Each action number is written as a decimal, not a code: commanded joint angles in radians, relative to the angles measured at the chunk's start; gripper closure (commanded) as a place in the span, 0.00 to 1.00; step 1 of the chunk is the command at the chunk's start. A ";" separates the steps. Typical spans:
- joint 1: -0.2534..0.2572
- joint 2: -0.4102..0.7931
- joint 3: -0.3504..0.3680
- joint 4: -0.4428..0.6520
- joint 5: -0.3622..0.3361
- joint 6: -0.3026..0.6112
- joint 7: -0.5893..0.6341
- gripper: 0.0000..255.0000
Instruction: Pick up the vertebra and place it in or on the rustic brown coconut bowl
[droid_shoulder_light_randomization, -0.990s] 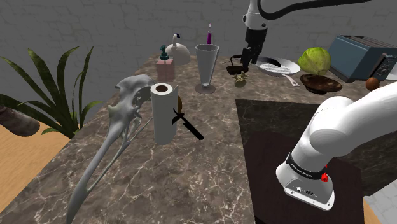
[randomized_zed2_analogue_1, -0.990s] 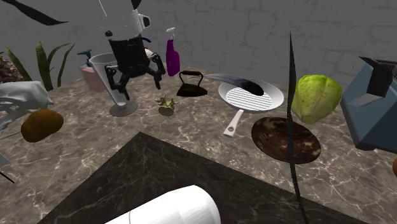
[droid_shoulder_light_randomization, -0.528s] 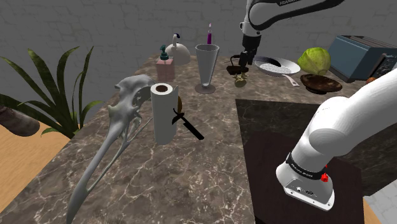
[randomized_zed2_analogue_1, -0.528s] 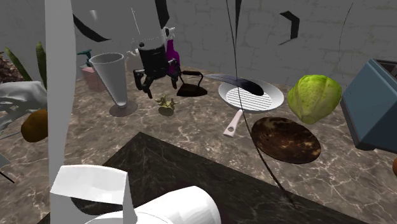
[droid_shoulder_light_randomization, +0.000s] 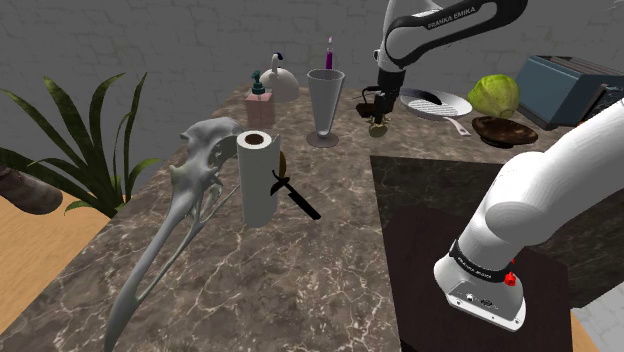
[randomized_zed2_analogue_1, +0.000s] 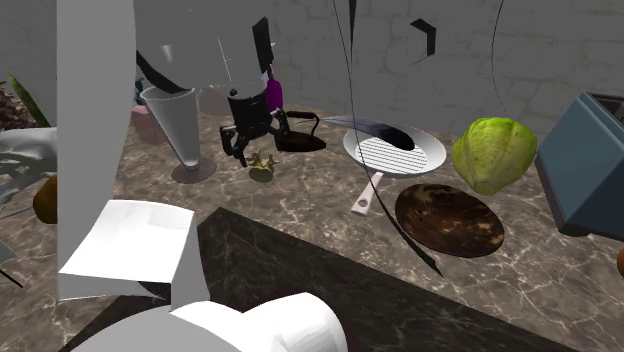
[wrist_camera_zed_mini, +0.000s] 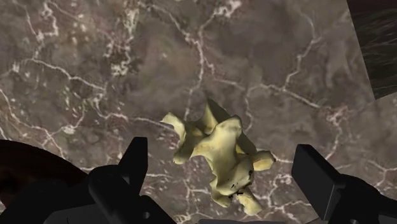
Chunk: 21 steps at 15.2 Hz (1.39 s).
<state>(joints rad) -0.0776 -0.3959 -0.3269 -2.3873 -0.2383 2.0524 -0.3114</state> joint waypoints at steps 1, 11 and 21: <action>-0.001 0.003 -0.002 -0.007 -0.001 0.010 0.000 0.00; -0.001 0.002 -0.002 -0.007 -0.001 0.010 0.000 1.00; 0.001 -0.013 0.005 0.035 0.003 -0.047 -0.004 1.00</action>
<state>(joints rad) -0.0762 -0.4029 -0.3231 -2.3606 -0.2352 2.0197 -0.3143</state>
